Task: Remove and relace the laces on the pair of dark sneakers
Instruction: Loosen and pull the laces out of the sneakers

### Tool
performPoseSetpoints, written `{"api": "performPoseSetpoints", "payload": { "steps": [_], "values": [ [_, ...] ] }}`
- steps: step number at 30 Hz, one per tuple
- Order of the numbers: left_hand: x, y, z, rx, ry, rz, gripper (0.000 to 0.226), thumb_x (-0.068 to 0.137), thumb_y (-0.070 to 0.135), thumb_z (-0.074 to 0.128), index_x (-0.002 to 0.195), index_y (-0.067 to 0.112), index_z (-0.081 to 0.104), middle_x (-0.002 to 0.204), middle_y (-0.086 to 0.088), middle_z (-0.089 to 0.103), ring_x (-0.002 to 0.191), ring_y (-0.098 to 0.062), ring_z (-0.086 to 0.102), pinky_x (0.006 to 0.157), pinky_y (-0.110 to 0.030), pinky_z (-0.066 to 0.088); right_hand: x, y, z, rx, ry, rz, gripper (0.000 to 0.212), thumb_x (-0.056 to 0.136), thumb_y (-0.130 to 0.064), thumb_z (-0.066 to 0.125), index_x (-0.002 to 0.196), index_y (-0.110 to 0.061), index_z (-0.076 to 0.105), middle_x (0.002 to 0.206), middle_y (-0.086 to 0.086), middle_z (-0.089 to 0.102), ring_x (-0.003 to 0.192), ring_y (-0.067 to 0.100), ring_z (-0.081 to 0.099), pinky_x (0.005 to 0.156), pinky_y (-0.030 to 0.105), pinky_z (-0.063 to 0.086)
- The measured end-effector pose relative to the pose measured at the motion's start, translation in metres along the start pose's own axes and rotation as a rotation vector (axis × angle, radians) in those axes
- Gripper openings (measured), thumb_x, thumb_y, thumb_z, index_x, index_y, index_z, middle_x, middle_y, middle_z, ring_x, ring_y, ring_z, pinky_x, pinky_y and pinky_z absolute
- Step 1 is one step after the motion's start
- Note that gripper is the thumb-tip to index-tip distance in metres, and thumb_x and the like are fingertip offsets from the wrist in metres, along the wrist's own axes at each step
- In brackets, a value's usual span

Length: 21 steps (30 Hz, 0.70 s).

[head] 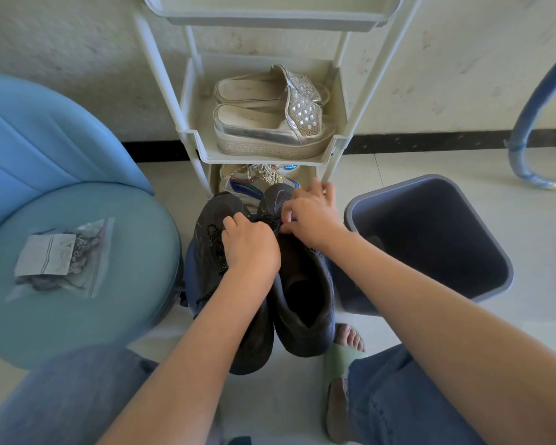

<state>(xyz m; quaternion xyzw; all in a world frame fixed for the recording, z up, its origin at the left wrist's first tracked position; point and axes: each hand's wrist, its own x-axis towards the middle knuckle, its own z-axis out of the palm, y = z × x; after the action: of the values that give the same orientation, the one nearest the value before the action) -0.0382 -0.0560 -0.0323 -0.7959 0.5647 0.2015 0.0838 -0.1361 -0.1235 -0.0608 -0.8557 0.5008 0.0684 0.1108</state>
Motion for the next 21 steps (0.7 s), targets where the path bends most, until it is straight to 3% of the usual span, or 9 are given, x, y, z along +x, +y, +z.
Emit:
{"api": "performPoseSetpoints", "payload": {
  "steps": [3,5,6,10,14,18,21],
  "values": [
    [0.0,-0.002,-0.001,0.003,-0.016,-0.004,0.028,0.097,0.017,0.043,0.117,0.005,0.059,0.129,-0.016,0.04,0.122,-0.032,0.033,0.1,-0.036,0.033,0.003,0.014,-0.01,0.016,0.186,0.26,0.02,0.093,-0.02,0.052,0.111,-0.014,0.058,0.126,0.007,0.051,0.128,0.029,0.03,0.109,0.045,0.015],
    [0.0,-0.002,-0.002,-0.008,-0.026,-0.003,0.026,0.097,0.017,0.044,0.113,0.004,0.059,0.129,-0.017,0.04,0.122,-0.033,0.033,0.1,-0.036,0.033,0.004,0.03,-0.022,0.222,0.323,0.495,0.022,0.096,-0.017,0.047,0.115,-0.008,0.054,0.124,0.01,0.051,0.122,0.029,0.035,0.104,0.042,0.022],
    [0.0,-0.002,-0.002,-0.011,-0.03,-0.003,0.025,0.097,0.017,0.044,0.113,0.004,0.059,0.129,-0.017,0.04,0.122,-0.033,0.033,0.101,-0.036,0.033,0.003,0.036,-0.024,0.335,0.339,0.525,0.022,0.097,-0.017,0.047,0.116,-0.008,0.054,0.124,0.009,0.052,0.121,0.028,0.035,0.101,0.04,0.025],
    [0.001,-0.002,-0.003,-0.033,-0.037,-0.008,0.029,0.099,0.019,0.041,0.116,0.002,0.057,0.13,-0.018,0.041,0.124,-0.033,0.033,0.101,-0.037,0.033,-0.001,0.029,-0.022,0.375,0.183,0.183,0.035,0.087,-0.007,0.05,0.118,-0.022,0.054,0.126,0.0,0.043,0.12,0.023,0.029,0.093,0.031,0.02],
    [-0.001,-0.001,-0.004,-0.053,-0.034,-0.005,0.035,0.1,0.024,0.04,0.121,0.001,0.055,0.131,-0.018,0.041,0.124,-0.033,0.033,0.101,-0.036,0.033,-0.004,0.014,-0.01,0.164,0.045,-0.059,0.02,0.082,-0.025,0.061,0.101,-0.03,0.065,0.117,-0.004,0.039,0.117,0.024,0.028,0.099,0.035,0.019],
    [0.0,-0.002,-0.004,-0.059,-0.039,-0.012,0.035,0.1,0.025,0.04,0.122,0.002,0.056,0.131,-0.017,0.041,0.124,-0.033,0.033,0.1,-0.037,0.033,-0.001,0.006,-0.003,0.105,-0.045,-0.08,0.02,0.082,-0.044,0.068,0.094,-0.029,0.069,0.121,-0.005,0.047,0.118,0.026,0.029,0.099,0.036,0.019],
    [0.0,-0.001,-0.003,-0.035,-0.034,-0.005,0.029,0.098,0.018,0.042,0.117,0.003,0.057,0.129,-0.017,0.043,0.122,-0.033,0.034,0.099,-0.036,0.033,0.003,0.01,-0.007,0.138,0.074,0.051,0.008,0.084,-0.031,0.067,0.088,-0.025,0.071,0.118,-0.005,0.053,0.117,0.025,0.031,0.095,0.036,0.018]
  ]
}}
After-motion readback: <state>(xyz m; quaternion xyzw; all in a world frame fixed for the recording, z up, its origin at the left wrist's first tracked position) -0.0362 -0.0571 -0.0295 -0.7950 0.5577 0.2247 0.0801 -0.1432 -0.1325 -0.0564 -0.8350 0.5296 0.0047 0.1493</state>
